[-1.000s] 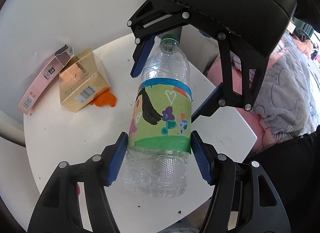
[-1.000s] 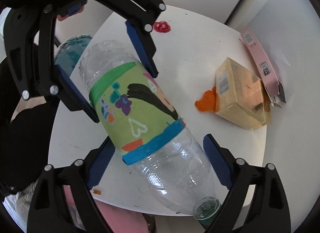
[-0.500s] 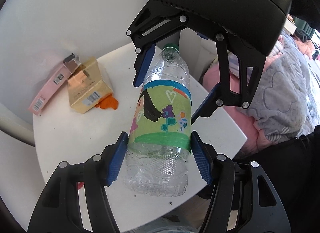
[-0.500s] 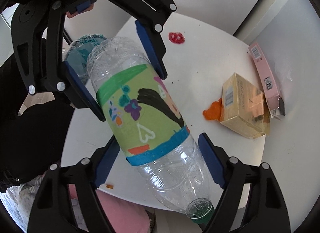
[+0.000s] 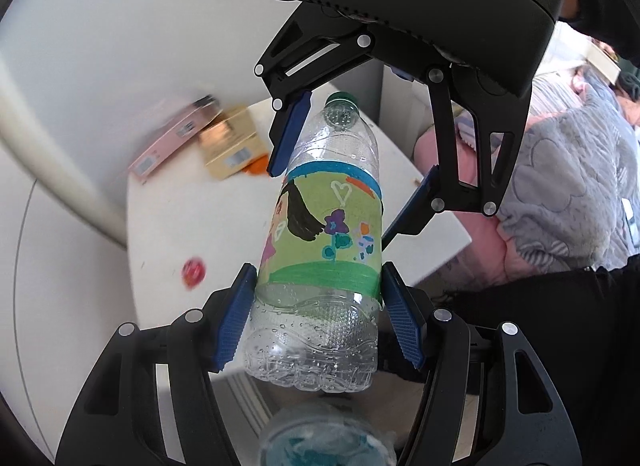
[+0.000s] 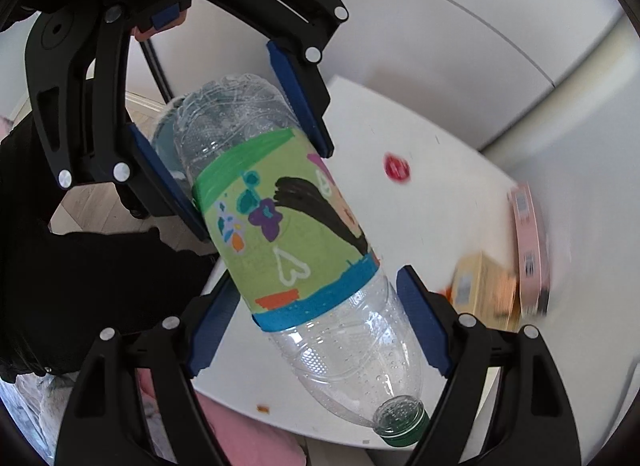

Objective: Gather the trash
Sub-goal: 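Lift the bottle with the left tool and carry it over the bin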

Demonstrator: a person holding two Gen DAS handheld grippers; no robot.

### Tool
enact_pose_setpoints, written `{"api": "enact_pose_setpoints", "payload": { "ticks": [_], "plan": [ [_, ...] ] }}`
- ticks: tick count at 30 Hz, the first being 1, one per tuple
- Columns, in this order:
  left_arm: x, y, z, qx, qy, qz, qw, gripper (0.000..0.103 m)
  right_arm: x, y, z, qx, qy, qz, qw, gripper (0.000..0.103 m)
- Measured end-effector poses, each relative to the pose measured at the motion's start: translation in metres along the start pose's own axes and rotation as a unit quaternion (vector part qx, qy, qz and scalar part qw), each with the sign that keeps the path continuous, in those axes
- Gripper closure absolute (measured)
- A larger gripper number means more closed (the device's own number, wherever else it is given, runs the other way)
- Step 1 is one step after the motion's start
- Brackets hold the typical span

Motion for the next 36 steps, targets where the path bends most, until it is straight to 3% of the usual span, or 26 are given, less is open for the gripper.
{"api": "enact_pose_setpoints", "payload": {
  "ticks": [11,21,30,36],
  "plan": [
    [0.007,0.081,0.058,0.006,-0.051,0.062,0.9967,0.042,0.047,-0.085,-0.002,-0.024,-0.010,0.076,0.997,0.026],
    [0.005,0.153,0.091,0.013,-0.078,0.112,0.9905,0.042,0.083,-0.139,-0.018,-0.038,-0.030,0.130,0.990,0.026],
    [-0.005,0.226,0.092,0.029,-0.087,0.149,0.9847,0.042,0.119,-0.173,-0.060,-0.037,-0.061,0.161,0.984,0.026],
    [-0.010,0.281,0.080,0.048,-0.070,0.183,0.9794,0.042,0.127,-0.183,-0.106,-0.036,-0.100,0.176,0.979,0.026]
  ]
}}
Point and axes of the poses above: each gripper's, at about its wrist camera, not at the fingertips, and z roughly against the way its jaws point, x to its left, y to its underside, the point moved 9 cm from there along -z, roughly the way its jaws point, and after that the axes turned 4 degrees about x, right-handed, at the moved point
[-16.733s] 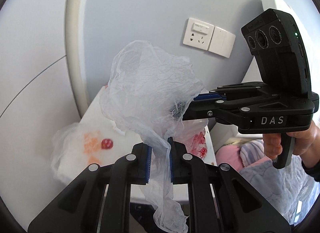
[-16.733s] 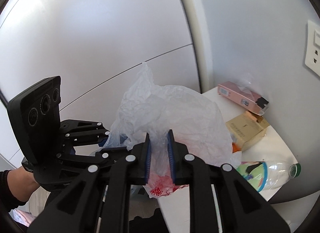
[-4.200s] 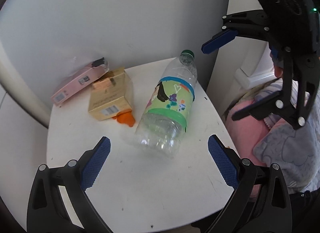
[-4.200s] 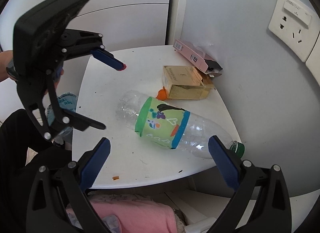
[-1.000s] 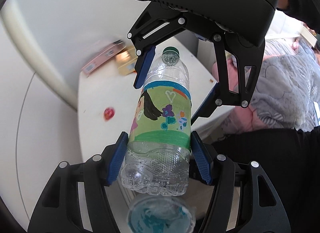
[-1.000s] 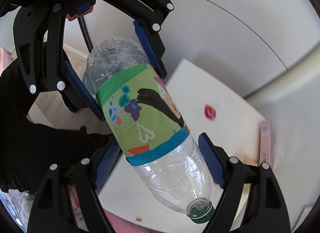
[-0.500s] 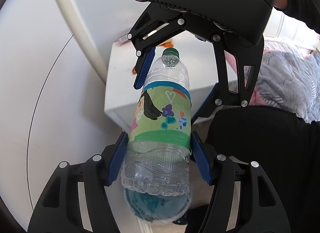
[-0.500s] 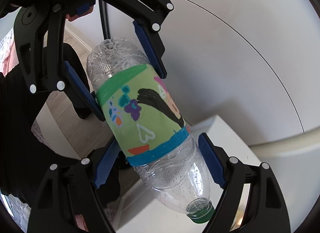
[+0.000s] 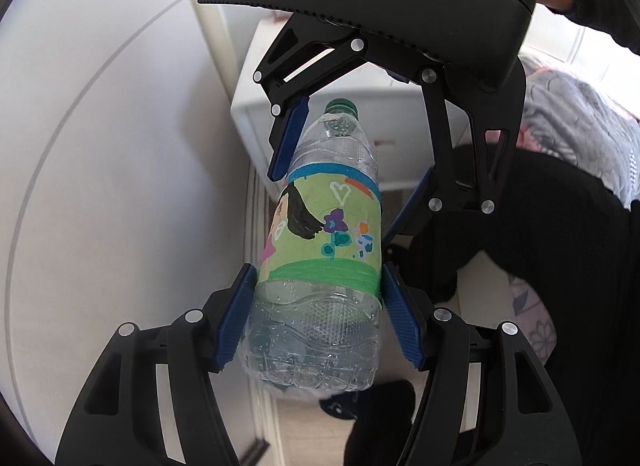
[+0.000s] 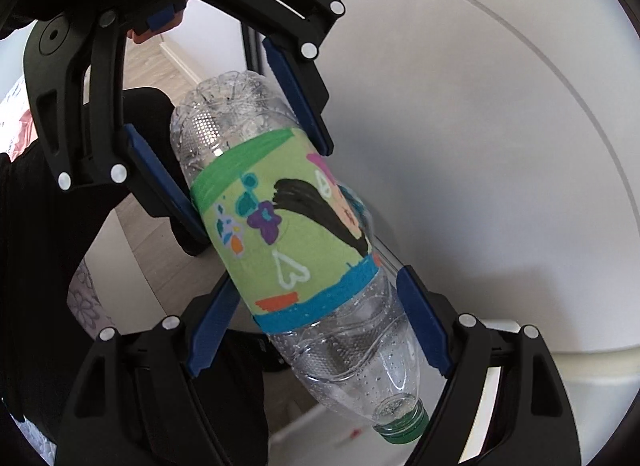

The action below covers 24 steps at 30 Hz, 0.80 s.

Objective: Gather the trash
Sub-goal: 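Lift the bottle with the left tool and carry it over the bin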

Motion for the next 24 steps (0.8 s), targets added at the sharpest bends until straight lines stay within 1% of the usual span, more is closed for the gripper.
{"api": "enact_pose_setpoints", "payload": {
  "ticks": [4,8,14,22,24],
  "plan": [
    [0.013,0.029,-0.016,0.017,0.009,0.019,0.9996,0.042,-0.003,-0.004,-0.025,-0.001,-0.023,0.007,1.000,0.026],
    [0.019,0.049,-0.036,0.029,0.024,0.040,0.9985,0.042,-0.009,-0.004,-0.053,-0.001,-0.047,0.013,0.999,0.026],
    [0.023,0.073,-0.069,0.049,0.045,0.060,0.9959,0.042,-0.019,0.005,-0.091,0.005,-0.082,0.019,0.996,0.026],
    [0.035,0.098,-0.113,0.077,0.070,0.079,0.9915,0.042,-0.038,0.015,-0.138,0.016,-0.116,0.022,0.993,0.026],
    [0.035,0.104,-0.126,0.083,0.073,0.082,0.9905,0.042,-0.042,0.012,-0.148,0.017,-0.121,0.022,0.992,0.026]
  ]
}}
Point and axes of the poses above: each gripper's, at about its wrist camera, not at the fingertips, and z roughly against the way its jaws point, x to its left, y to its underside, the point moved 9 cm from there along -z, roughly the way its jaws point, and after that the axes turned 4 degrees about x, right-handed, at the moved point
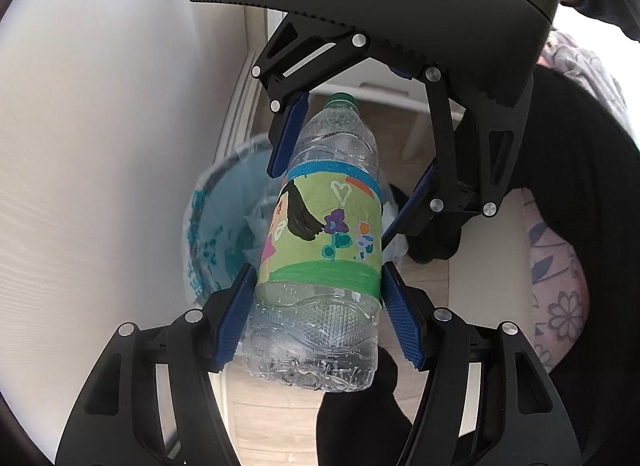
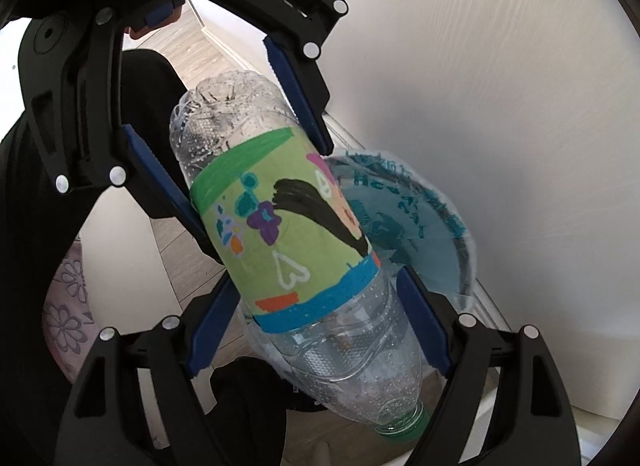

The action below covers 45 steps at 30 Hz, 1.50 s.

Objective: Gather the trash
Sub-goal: 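Lift the bottle with the left tool and carry it over the bin, then open the left tool to drop the bottle into the bin, then move both tools back over the nightstand toward the pink box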

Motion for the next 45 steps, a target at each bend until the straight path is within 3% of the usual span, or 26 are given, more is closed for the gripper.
{"api": "enact_pose_setpoints", "payload": {
  "ticks": [12,22,24,25,26,29,34,39,45],
  "plan": [
    [0.016,0.013,-0.067,0.039,0.025,0.007,0.9989,0.042,-0.036,-0.004,-0.046,0.007,-0.038,-0.006,0.999,0.026],
    [0.015,0.015,-0.095,0.058,0.029,0.009,0.9979,0.041,-0.021,0.004,-0.079,0.000,-0.034,-0.017,0.999,0.024],
    [0.013,0.014,-0.096,0.060,0.024,0.009,0.9979,0.034,-0.018,-0.001,-0.076,-0.004,-0.018,-0.023,1.000,0.017],
    [0.012,0.013,-0.096,0.059,0.017,0.007,0.9981,0.024,-0.019,-0.002,-0.073,-0.012,-0.006,-0.028,1.000,0.009],
    [0.009,0.012,-0.097,0.059,0.012,0.005,0.9982,0.015,-0.024,-0.002,-0.066,-0.021,0.005,-0.039,0.999,0.008],
    [0.005,0.008,-0.089,0.048,-0.015,0.000,0.9987,0.006,-0.037,-0.002,-0.036,-0.056,0.015,-0.089,0.994,0.008],
    [-0.001,-0.004,-0.062,0.016,-0.030,0.022,0.9992,0.006,-0.048,0.002,0.041,-0.142,0.047,-0.184,0.971,0.008],
    [-0.008,-0.033,-0.020,-0.028,-0.050,0.025,0.9981,0.006,-0.044,0.022,0.133,-0.233,0.090,-0.272,0.929,0.008],
    [-0.032,-0.091,0.032,-0.090,-0.062,0.008,0.9939,0.006,-0.028,0.071,0.220,-0.280,0.165,-0.339,0.883,0.008]
  ]
}}
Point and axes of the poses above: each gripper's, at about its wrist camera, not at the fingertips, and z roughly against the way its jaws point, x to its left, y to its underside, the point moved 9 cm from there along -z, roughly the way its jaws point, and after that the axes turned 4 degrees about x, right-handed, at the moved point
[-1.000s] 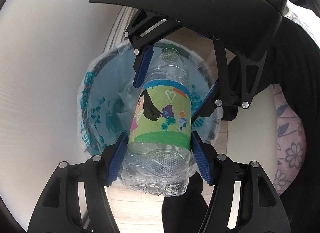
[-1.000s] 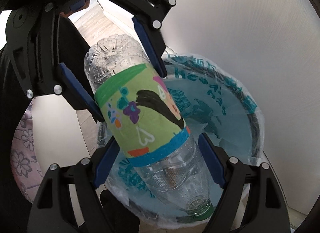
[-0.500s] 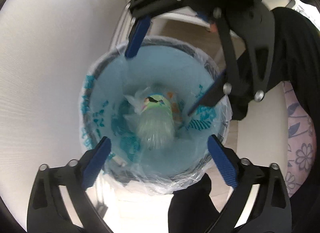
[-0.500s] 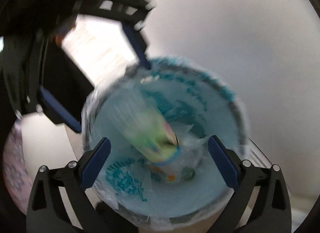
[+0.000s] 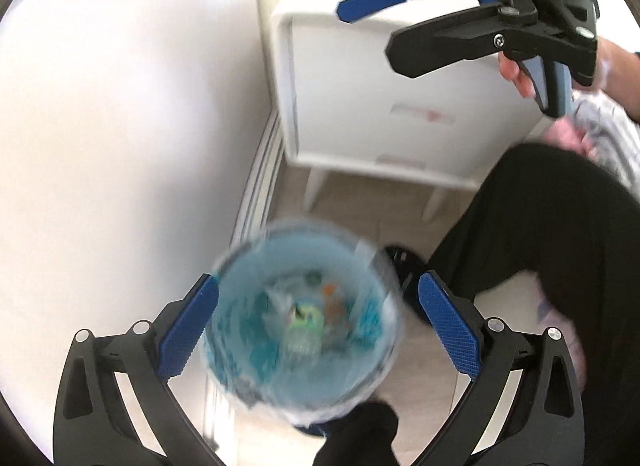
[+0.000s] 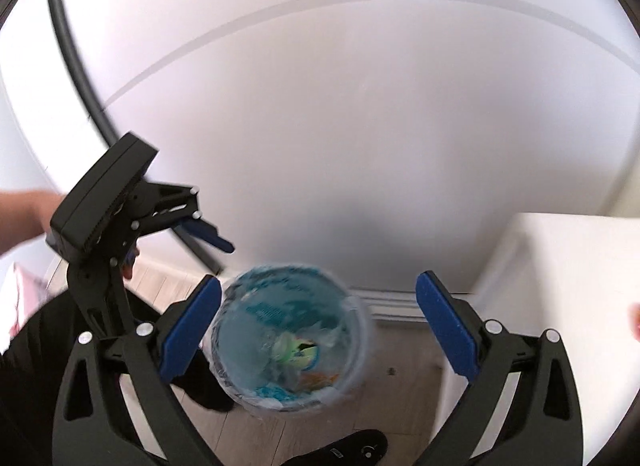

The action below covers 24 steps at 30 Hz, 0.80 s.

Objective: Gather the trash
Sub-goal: 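Move both tools back over the nightstand toward the pink box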

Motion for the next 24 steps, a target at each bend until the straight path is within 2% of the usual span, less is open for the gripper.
{"api": "enact_pose_setpoints", "payload": {
  "ticks": [4,8,15,24],
  "plan": [
    [-0.022,-0.042,0.020,-0.034,-0.004,-0.023,0.9992,0.006,-0.022,0.011,0.057,-0.024,0.055,-0.028,0.998,0.008],
    [-0.052,-0.088,0.033,-0.062,-0.006,-0.045,0.9970,0.006,-0.040,0.028,0.102,-0.041,0.087,-0.064,0.993,0.008],
    [-0.090,-0.147,0.043,-0.093,0.001,-0.081,0.9924,0.006,-0.083,0.049,0.177,-0.069,0.158,-0.107,0.979,0.008],
    [-0.099,-0.223,0.039,-0.113,0.006,-0.116,0.9868,0.006,-0.136,0.067,0.251,-0.102,0.223,-0.153,0.957,0.008]
  ]
}}
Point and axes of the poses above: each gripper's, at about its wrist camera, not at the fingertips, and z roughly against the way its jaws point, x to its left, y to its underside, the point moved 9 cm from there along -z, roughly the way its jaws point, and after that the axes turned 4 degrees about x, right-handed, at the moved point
